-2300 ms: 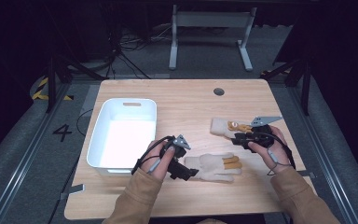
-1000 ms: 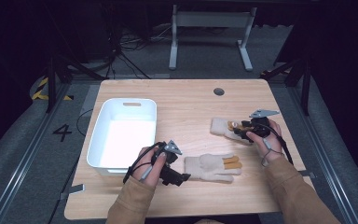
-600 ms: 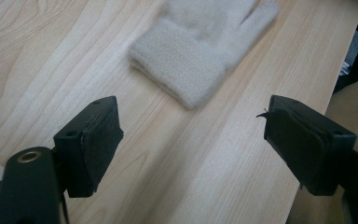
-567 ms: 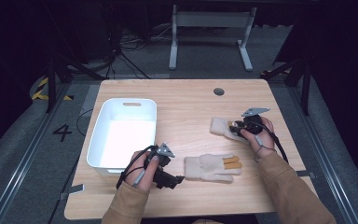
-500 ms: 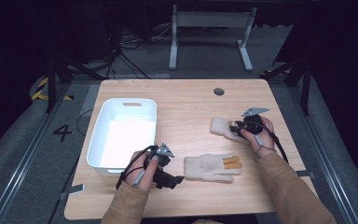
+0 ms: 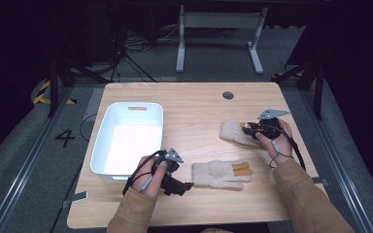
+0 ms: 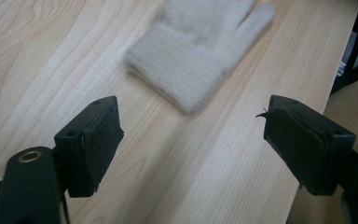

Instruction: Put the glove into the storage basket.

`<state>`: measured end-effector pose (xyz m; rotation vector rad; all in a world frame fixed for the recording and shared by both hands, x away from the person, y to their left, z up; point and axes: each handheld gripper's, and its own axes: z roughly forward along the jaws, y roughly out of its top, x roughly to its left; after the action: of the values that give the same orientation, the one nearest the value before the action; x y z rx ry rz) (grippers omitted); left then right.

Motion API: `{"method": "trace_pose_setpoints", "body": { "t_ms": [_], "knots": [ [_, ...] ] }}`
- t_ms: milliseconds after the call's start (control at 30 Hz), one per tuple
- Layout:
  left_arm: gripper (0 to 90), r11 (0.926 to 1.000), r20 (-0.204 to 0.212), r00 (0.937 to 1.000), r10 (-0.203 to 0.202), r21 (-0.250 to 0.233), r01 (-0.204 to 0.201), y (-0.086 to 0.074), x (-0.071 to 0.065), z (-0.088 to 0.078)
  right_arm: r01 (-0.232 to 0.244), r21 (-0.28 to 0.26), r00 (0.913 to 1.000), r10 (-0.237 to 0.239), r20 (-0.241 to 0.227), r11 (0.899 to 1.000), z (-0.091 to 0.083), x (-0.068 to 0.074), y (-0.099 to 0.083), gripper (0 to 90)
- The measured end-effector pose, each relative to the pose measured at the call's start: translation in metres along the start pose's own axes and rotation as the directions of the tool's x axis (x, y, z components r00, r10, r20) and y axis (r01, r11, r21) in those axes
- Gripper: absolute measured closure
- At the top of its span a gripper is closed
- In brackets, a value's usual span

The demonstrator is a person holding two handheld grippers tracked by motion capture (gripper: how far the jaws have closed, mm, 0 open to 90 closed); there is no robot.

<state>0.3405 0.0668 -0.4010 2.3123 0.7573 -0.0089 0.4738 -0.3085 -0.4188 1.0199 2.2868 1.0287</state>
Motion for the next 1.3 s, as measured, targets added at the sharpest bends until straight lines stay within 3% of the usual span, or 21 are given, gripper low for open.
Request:
{"method": "trace_pose_setpoints", "body": {
  "t_ms": [300, 500, 667, 1300],
  "knots": [
    [19.8, 0.9999, 0.011, 0.9999, 0.011, -0.001, -0.011, 0.005, 0.000, 0.002, 0.006, -0.047, 0.9996, -0.007, -0.027, 0.999, -0.026, 0.008, 0.011, 66.6],
    [19.8, 0.9997, 0.018, 0.9996, 0.021, -0.009, -0.021, 0.010, 0.001, 0.004, 0.037, -0.069, 0.9978, -0.040, -0.053, 0.997, -0.045, 0.025, 0.020, 66.5],
    [19.6, 0.9994, 0.020, 0.9994, 0.029, -0.021, -0.028, 0.014, 0.003, 0.002, 0.028, -0.083, 0.9957, -0.035, -0.086, 0.996, -0.056, 0.037, 0.022, 66.3],
    [19.0, 0.9970, 0.034, 0.9973, 0.065, -0.044, -0.063, 0.035, 0.007, 0.005, 0.028, -0.101, 0.9820, -0.046, -0.183, 0.994, -0.084, 0.074, 0.020, 66.3]
  ]
}}
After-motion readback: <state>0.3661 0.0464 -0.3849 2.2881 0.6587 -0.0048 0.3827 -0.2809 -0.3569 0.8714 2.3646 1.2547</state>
